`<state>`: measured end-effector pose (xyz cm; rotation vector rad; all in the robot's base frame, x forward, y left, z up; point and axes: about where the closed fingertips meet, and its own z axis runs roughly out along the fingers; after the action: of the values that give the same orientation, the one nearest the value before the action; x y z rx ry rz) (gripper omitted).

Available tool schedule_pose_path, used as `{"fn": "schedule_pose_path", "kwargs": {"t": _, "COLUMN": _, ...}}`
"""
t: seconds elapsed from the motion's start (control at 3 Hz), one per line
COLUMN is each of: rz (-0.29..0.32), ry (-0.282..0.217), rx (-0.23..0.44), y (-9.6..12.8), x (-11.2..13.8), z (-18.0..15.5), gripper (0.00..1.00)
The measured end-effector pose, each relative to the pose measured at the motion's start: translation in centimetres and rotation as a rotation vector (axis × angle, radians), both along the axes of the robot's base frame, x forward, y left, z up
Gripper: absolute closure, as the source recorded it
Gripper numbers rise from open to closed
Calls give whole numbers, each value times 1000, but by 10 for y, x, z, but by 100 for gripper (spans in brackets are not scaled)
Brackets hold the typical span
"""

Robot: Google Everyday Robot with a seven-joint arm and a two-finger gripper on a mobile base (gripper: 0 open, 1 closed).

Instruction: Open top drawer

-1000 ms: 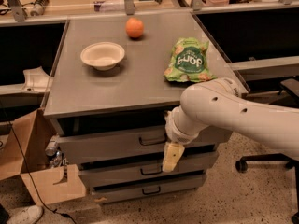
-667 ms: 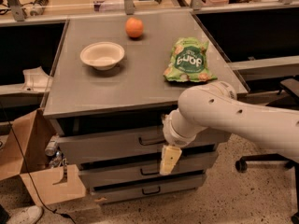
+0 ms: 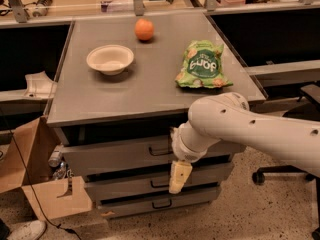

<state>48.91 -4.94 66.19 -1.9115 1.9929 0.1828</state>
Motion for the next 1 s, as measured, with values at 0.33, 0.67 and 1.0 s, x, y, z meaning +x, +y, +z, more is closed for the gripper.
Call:
{"fn": "schedule_pose_path", "kwargs": {"t": 0.33, "rz": 29, "ry": 39, "rx": 6, "y": -4, "x": -22, "z": -8, "gripper": 0}}
{"fn": "schedule_pose_path", "kwargs": {"t": 0.67, "rz": 63, "ry": 108, "rx": 53, "y": -21, "x": -57, "z": 3, "gripper": 0}}
{"fn": "schedule_pose_path", "kwargs": {"t": 1.0, "rz": 66, "ry": 117, "rx": 55, "y": -21, "x": -59, "z": 3, "gripper": 0}}
